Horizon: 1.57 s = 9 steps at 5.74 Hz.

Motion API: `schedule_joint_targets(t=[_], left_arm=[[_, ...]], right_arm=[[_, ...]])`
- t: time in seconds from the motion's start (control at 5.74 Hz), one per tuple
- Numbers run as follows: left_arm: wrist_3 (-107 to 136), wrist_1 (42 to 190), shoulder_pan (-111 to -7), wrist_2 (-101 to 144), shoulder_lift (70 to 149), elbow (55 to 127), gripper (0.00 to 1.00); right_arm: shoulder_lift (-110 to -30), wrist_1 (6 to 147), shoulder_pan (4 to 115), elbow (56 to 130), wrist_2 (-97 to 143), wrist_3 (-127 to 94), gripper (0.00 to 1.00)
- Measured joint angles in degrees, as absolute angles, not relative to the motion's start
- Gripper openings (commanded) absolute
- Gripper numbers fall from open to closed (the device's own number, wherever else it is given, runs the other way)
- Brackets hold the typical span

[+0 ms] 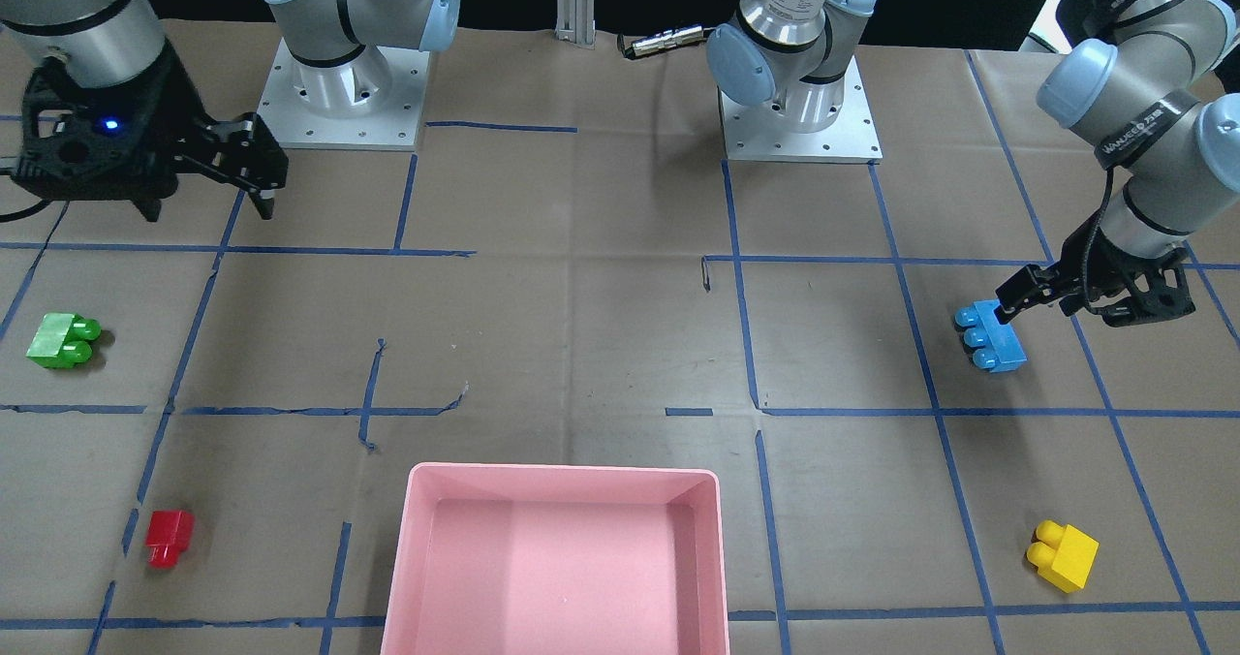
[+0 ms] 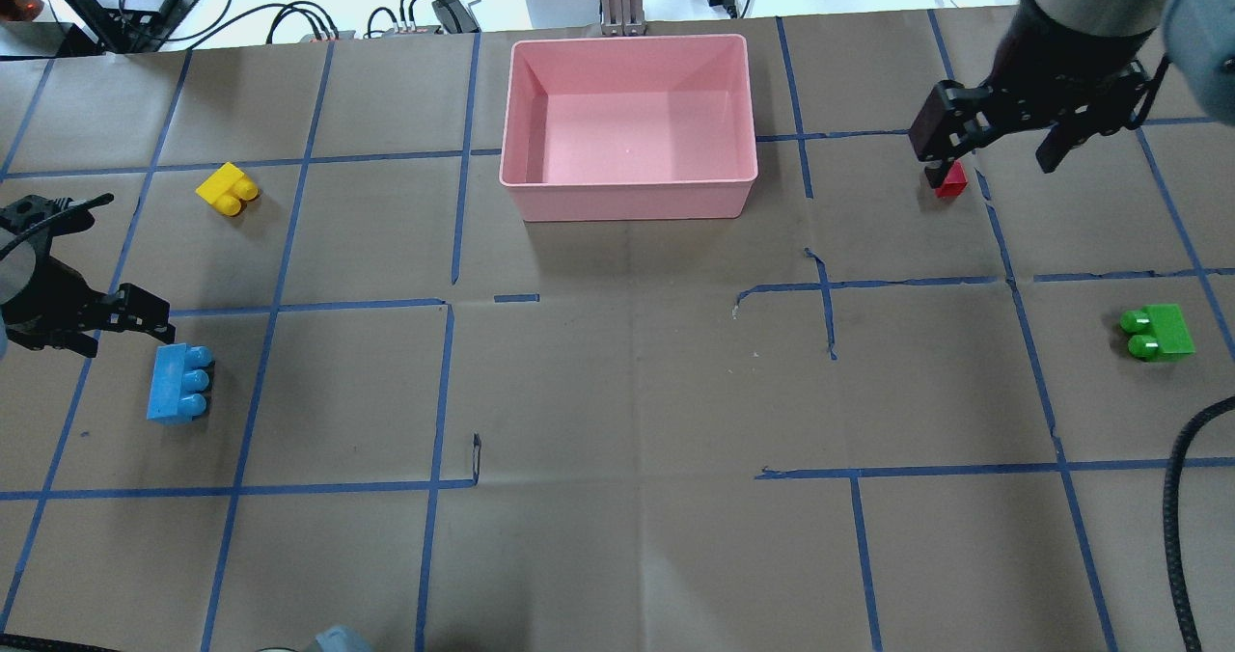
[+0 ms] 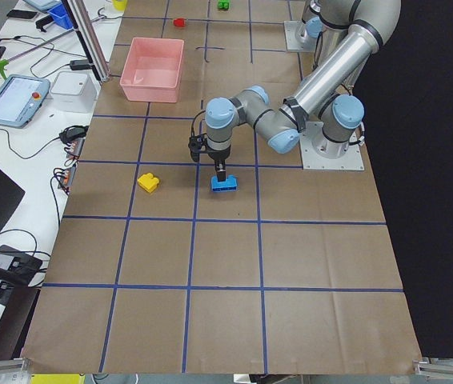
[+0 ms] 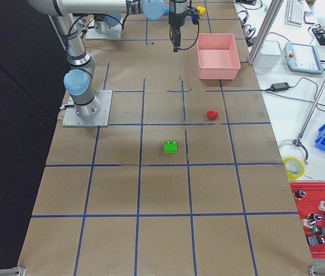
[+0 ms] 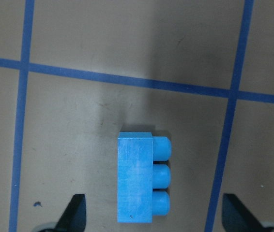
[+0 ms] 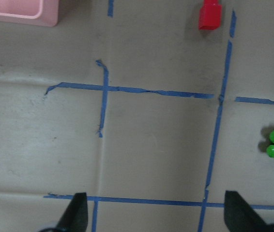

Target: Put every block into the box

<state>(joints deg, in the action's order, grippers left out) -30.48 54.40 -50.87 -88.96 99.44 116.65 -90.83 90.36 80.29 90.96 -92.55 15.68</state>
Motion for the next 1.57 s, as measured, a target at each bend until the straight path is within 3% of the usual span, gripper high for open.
schedule_joint_targets(t=[0.35, 0.87, 1.05, 1.57], left_arm=[[-30.9, 48.2, -50.5, -88.8, 103.8, 118.9, 0.97], [-31.4, 45.0, -50.5, -88.7, 107.1, 119.5, 0.95], [-31.4, 44.8, -50.5, -88.7, 107.6, 119.8, 0.89], [-31.6, 44.5, -50.5, -88.8, 108.3, 119.8, 0.43]], right_arm=[[-91.1, 92.4, 67.7, 91.7, -91.8, 28.9, 1.0], [-89.2, 116.5, 55.9, 103.1, -91.3, 36.9, 1.0], [-87.0, 121.6, 54.5, 107.4, -91.1, 37.3, 1.0], [-78.5, 129.4, 51.1, 111.3, -90.8, 39.3, 1.0]])
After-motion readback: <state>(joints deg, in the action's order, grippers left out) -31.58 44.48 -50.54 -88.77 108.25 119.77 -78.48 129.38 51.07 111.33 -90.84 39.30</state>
